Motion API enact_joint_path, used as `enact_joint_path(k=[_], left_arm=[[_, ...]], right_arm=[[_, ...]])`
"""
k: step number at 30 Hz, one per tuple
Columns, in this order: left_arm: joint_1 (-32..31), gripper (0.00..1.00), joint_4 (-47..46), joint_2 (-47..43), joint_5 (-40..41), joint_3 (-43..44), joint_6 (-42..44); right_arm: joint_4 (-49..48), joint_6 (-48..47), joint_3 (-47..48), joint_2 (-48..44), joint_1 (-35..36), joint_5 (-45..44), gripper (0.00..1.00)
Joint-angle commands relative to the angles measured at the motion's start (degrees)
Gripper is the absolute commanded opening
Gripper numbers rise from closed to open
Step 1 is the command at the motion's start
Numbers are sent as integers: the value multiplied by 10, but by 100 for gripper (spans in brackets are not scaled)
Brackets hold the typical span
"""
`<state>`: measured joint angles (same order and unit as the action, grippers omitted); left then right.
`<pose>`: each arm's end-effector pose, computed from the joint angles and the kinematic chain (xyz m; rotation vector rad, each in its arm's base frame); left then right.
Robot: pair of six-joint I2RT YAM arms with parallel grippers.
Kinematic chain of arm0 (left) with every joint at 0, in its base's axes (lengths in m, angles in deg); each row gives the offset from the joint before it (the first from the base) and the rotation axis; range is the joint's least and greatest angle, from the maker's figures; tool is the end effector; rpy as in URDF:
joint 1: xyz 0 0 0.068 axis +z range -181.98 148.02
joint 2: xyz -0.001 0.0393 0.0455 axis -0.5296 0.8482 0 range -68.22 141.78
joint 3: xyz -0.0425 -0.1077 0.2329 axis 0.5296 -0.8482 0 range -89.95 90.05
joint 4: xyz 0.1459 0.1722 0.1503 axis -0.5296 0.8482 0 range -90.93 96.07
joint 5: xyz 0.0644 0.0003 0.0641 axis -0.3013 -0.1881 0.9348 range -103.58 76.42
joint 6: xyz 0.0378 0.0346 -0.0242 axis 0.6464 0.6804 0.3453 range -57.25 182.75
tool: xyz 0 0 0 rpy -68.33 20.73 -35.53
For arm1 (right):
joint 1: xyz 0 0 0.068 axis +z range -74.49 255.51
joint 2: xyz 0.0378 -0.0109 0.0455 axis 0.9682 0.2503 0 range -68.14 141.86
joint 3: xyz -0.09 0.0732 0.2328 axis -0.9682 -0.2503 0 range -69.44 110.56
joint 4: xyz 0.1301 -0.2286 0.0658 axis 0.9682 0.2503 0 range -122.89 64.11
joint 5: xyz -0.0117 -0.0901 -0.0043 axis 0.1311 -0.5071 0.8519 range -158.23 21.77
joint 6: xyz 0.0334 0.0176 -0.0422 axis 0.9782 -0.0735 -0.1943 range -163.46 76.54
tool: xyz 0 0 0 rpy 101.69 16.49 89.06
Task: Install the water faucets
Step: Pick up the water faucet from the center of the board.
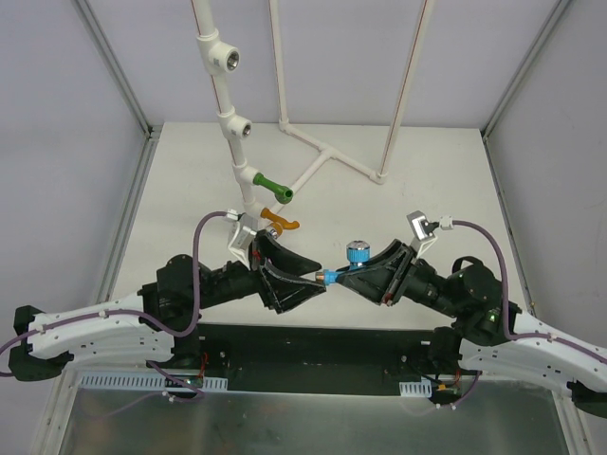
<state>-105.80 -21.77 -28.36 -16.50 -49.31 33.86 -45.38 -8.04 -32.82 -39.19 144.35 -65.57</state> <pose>0.0503 -0.1806 0.3795 0.5650 1.2330 -1.5800 0.0533 0.1425 0.3676 -0.4434 1.3163 1.5897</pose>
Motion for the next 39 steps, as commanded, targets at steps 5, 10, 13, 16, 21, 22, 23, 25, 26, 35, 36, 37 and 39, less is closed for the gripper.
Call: enact_joint_path(k=[5,10,13,16,21,22,23,25,26,35,36,37,39], left_arm=[[-1,35,-63,9,-26,6,-12],[-1,0,-68,16,-33,7,-17],[-1,0,-79,24,-38,6,-24],[-2,0,-96,28,-35,1,-28],[-1,0,-104,39,-36,2,-29],[-1,0,-104,42,-38,3,-30],[-1,0,-104,42,-40,4,-31],[-1,0,-104,44,-41,4,-32],[-1,0,-104,44,-40,4,-33],[-1,0,-104,51,-52,6,-36],[-2,0,-104,52,-53,6,-36],[-1,0,-104,53,-53,8,-36],[-1,15,-104,52,-52,8,-37]], right_arm=[[-60,5,-2,-1,1,2,0],[-61,5,-1,0,1,1,0],[-70,6,-3,0,1,-3,0],[-82,8,-7,5,0,7,32],[-95,13,-7,15,1,17,43],[-97,13,-7,16,1,19,44],[-97,14,-7,17,0,21,45],[-97,13,-7,19,1,22,47],[-98,14,-7,18,0,21,47],[-105,11,-8,13,1,17,23],[-104,10,-8,15,1,17,12],[-103,9,-8,15,1,17,3],[-97,7,-8,16,1,15,0]])
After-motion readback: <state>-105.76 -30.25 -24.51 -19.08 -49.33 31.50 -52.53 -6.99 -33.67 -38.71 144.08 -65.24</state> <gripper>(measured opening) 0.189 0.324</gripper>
